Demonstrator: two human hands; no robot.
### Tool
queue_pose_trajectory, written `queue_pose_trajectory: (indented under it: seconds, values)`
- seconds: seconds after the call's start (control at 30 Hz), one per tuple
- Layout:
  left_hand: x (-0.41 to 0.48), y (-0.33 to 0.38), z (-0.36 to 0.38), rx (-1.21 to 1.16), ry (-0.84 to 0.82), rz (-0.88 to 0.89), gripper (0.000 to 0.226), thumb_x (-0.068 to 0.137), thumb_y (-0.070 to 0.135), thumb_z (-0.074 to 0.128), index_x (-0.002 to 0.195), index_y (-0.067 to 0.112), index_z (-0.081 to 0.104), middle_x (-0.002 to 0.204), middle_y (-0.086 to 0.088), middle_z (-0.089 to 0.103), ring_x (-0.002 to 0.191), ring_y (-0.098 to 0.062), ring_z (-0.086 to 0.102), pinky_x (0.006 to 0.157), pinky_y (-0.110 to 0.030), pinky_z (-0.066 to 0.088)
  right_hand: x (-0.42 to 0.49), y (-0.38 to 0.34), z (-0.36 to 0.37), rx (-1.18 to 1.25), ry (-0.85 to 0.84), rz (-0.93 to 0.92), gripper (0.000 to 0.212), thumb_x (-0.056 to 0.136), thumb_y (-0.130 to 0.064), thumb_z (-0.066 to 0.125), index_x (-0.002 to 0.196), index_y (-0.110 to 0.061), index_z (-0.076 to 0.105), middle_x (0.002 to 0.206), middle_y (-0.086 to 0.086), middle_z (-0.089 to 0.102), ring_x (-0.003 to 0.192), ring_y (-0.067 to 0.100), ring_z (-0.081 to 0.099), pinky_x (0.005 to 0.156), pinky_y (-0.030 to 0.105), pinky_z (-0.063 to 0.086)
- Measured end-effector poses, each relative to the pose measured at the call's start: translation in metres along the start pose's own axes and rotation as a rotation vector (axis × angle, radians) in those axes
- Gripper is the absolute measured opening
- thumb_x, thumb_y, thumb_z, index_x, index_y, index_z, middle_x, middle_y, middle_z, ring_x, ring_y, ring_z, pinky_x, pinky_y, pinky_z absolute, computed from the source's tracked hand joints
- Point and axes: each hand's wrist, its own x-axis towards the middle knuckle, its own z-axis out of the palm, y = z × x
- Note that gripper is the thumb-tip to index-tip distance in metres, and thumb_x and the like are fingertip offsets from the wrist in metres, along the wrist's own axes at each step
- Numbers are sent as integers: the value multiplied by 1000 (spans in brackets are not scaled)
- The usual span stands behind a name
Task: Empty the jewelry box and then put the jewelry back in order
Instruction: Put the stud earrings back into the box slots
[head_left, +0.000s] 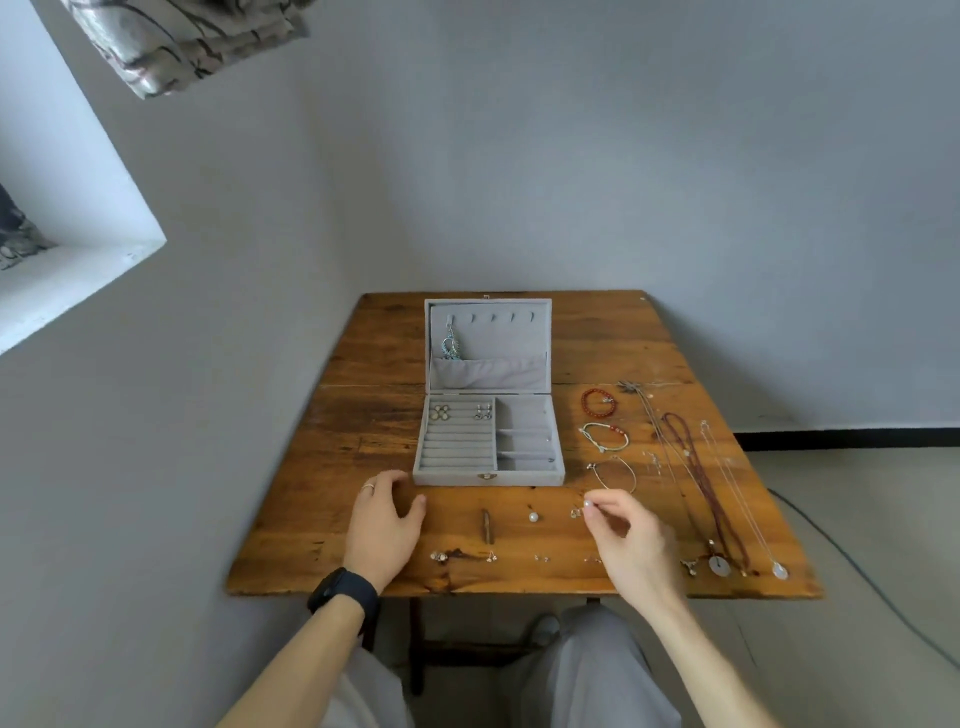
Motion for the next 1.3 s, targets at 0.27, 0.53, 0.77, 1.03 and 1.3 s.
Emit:
queue_pose_trajectory:
  seconds: [0.27,0.53,0.77,1.03,1.3]
  values:
    - [-24,77,30,93,-140,359,34,91,50,64,122,40,57,106,17,58,97,-3,54,75,-19,50,-25,23,-15,424,47,237,17,94,-19,69,99,-35,72,94,-18,75,89,1,68,74,18,53]
    - [-18,105,80,280,-315,456,39,94,55,58,130,42,60,123,9,62,109,-12,60,85,-28,57,-25,26,-13,376,38,225,15,94,-18,69,104,-29,72,101,-12,74,100,4,68,88,26,56]
    - [-12,107,83,247,-288,423,30,97,44,60,124,33,65,115,7,66,100,-11,64,80,-27,58,-25,26,-14,321,18,201,15,94,-19,68,106,-28,72,102,-14,74,99,-3,65,81,10,50]
    - [-7,101,73,143,-311,381,14,99,35,58,112,31,61,105,9,67,92,-8,63,79,-30,59,-26,24,-16,305,13,201,14,93,-18,70,103,-29,72,101,-17,73,97,-9,63,77,6,47]
    - [-1,59,9,-283,-52,194,9,95,25,64,99,31,59,91,13,65,86,4,60,65,-8,47,-22,17,-17,294,-11,185,15,91,-19,73,98,-32,74,97,-22,73,95,-4,66,76,13,51]
